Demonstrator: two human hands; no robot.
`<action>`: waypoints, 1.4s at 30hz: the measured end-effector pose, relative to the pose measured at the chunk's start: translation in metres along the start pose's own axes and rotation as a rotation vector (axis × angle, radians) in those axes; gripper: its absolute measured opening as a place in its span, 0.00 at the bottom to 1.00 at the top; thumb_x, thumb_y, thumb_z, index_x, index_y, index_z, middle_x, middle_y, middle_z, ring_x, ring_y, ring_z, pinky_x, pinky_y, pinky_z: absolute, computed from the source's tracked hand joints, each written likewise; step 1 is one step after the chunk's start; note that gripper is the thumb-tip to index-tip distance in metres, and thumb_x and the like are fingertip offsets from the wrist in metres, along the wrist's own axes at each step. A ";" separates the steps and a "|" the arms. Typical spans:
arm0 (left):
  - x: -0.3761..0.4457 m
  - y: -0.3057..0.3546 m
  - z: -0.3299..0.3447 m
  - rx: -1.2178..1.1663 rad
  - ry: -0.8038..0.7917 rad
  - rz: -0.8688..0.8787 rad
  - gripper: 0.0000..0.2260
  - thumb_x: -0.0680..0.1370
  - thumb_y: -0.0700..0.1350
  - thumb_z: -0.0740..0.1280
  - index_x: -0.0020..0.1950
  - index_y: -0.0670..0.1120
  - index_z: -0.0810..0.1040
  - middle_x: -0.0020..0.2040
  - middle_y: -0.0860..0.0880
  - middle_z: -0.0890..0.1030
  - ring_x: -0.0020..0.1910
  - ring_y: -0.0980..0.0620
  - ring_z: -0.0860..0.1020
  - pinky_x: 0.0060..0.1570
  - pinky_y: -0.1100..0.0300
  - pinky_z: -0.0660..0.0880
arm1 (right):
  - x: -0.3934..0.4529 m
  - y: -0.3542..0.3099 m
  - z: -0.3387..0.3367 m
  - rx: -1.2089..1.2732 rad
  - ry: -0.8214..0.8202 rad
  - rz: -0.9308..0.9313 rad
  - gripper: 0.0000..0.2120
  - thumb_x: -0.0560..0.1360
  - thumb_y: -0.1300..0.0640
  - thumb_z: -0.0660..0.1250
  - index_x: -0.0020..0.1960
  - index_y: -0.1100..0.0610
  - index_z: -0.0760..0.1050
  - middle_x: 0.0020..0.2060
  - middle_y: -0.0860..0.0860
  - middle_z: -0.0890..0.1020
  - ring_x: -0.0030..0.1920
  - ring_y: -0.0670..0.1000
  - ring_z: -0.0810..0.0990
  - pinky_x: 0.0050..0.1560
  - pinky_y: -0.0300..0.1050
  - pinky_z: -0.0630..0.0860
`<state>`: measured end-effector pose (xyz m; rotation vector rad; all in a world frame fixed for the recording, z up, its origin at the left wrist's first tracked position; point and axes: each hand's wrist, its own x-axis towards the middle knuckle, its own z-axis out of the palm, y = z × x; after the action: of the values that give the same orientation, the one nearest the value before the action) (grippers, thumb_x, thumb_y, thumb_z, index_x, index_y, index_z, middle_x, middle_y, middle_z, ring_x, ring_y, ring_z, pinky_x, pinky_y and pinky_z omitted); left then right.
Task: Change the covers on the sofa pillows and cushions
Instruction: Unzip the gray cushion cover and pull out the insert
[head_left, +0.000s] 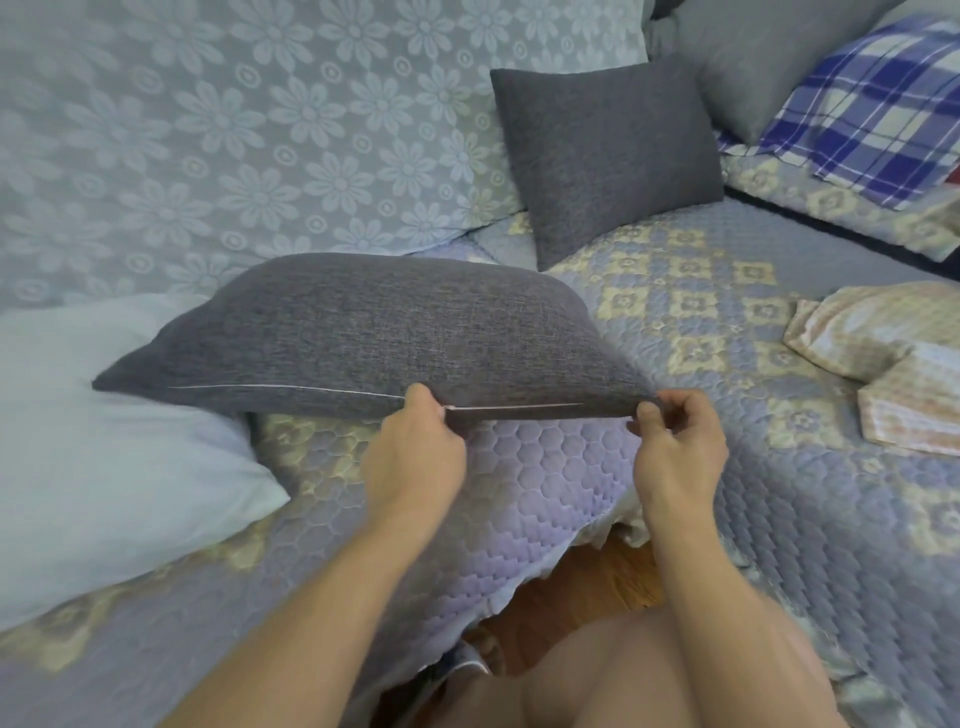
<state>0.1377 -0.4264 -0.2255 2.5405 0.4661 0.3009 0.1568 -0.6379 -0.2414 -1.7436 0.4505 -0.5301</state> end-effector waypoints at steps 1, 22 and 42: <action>0.009 -0.014 -0.009 0.037 0.033 -0.026 0.03 0.81 0.41 0.58 0.51 0.47 0.70 0.45 0.43 0.79 0.43 0.39 0.77 0.40 0.51 0.68 | 0.004 -0.002 0.002 0.020 0.036 0.017 0.10 0.79 0.61 0.66 0.45 0.46 0.74 0.43 0.49 0.80 0.46 0.54 0.84 0.54 0.59 0.80; 0.064 -0.120 -0.101 0.187 -0.014 0.013 0.03 0.79 0.46 0.60 0.48 0.47 0.71 0.46 0.45 0.81 0.47 0.40 0.78 0.41 0.50 0.73 | -0.131 -0.068 0.222 -0.626 -0.393 -1.031 0.05 0.70 0.63 0.69 0.42 0.54 0.75 0.40 0.52 0.76 0.48 0.58 0.74 0.65 0.57 0.67; 0.066 -0.197 -0.153 0.415 0.284 0.048 0.04 0.77 0.45 0.65 0.49 0.45 0.73 0.43 0.46 0.76 0.43 0.42 0.74 0.38 0.49 0.72 | -0.096 -0.076 0.207 -0.413 -0.457 -0.951 0.08 0.72 0.66 0.74 0.47 0.55 0.84 0.40 0.49 0.81 0.43 0.54 0.75 0.47 0.53 0.73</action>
<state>0.0993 -0.1726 -0.1975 2.9281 0.6295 0.6468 0.1973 -0.4023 -0.2192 -2.3574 -0.6865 -0.6880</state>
